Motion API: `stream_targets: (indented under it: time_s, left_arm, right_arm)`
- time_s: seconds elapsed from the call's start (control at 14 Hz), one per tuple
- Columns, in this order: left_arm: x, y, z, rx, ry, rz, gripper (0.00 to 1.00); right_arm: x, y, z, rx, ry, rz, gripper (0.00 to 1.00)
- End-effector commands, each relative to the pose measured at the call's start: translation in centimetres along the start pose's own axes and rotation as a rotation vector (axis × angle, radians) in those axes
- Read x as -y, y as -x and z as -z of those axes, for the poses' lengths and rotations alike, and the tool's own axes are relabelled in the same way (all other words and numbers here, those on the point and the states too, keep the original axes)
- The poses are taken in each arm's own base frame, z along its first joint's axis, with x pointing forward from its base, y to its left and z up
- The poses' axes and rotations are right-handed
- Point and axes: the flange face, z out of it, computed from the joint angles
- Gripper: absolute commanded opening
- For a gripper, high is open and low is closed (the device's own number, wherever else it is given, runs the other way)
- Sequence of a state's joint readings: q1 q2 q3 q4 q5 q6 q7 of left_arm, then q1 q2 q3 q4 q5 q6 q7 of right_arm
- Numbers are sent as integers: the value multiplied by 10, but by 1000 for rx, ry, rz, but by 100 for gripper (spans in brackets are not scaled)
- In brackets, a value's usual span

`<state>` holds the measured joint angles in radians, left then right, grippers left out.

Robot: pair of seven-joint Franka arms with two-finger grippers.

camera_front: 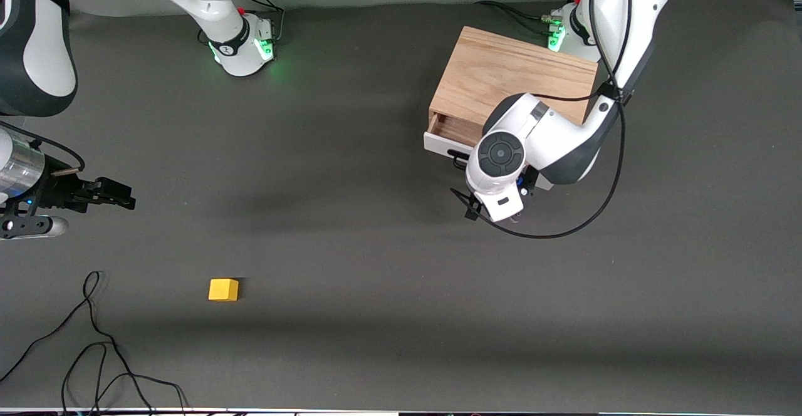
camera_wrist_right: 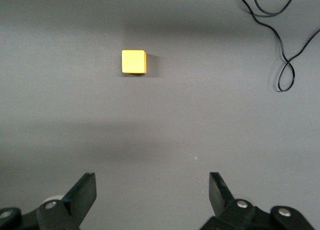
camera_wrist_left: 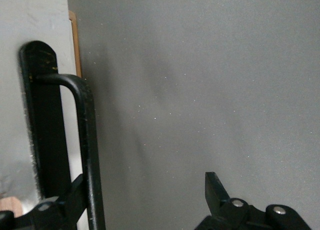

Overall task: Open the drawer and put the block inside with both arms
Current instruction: 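Pull the drawer open by its handle with the left gripper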

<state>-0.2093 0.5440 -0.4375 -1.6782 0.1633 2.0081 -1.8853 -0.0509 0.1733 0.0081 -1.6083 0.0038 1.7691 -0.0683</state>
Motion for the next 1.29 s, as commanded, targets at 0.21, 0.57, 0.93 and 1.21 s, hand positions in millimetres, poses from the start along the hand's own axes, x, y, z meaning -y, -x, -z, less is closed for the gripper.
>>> stream_targets:
  time_s: [0.21, 0.57, 0.93, 1.21]
  left_arm:
    - [-44, 10, 6, 26, 101, 32, 100]
    - [-52, 7, 15, 40, 173, 33, 100]
    - [-59, 7, 27, 38, 235, 25, 100]
    - [-63, 5, 34, 22, 267, 18, 100]
  right_arm:
    - [1, -1, 0, -16, 17, 6, 100]
    - [1, -4, -8, -9, 12, 5, 100]
    - [1, -8, -10, -22, 12, 3, 100]
    - [0, -9, -11, -24, 12, 1, 100]
